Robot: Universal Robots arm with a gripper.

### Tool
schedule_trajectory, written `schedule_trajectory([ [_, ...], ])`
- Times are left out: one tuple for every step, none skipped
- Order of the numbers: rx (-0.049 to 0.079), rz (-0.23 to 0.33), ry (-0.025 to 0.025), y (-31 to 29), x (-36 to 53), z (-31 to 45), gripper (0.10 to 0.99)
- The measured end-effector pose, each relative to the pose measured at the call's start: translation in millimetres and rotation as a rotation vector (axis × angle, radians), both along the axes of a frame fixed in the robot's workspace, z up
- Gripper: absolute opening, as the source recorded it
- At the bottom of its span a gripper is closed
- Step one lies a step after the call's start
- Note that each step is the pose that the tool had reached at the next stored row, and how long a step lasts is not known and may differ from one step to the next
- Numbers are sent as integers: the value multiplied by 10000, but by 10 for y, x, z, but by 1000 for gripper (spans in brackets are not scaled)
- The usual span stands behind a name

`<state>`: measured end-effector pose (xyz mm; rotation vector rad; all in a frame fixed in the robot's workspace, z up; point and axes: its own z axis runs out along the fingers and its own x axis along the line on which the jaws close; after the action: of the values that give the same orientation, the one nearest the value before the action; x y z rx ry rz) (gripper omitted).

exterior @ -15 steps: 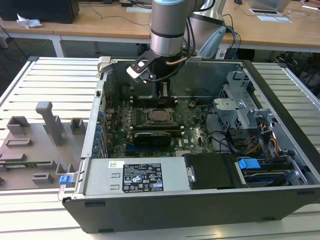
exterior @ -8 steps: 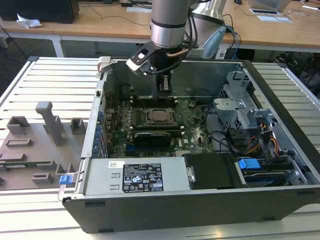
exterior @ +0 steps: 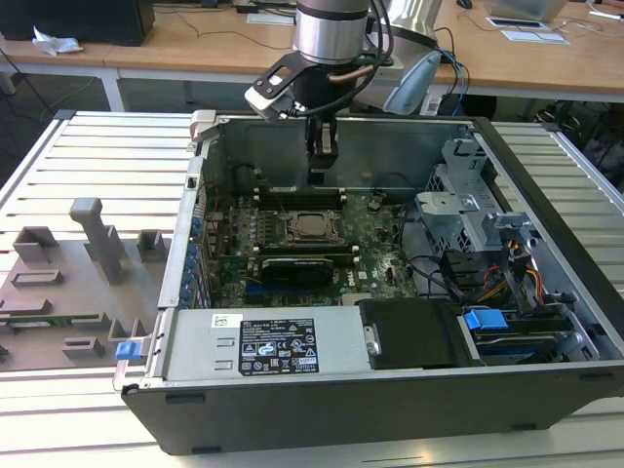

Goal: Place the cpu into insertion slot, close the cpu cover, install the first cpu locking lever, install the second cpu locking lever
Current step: 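Close the cpu cover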

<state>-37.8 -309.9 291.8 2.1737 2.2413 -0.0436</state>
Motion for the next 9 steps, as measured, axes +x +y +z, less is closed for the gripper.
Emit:
schedule_trajectory([
  [1,0,0,0,0,0,106],
  [-1,0,1,0,0,1,106],
  [-2,0,1,0,0,2,106],
  [-1,0,1,0,0,2,106],
  [-1,0,1,0,0,2,106],
  [-2,0,1,0,0,3,106],
  [-2,1,1,0,0,3,106],
  [-1,0,1,0,0,4,106],
  [-2,0,1,0,0,4,106],
])
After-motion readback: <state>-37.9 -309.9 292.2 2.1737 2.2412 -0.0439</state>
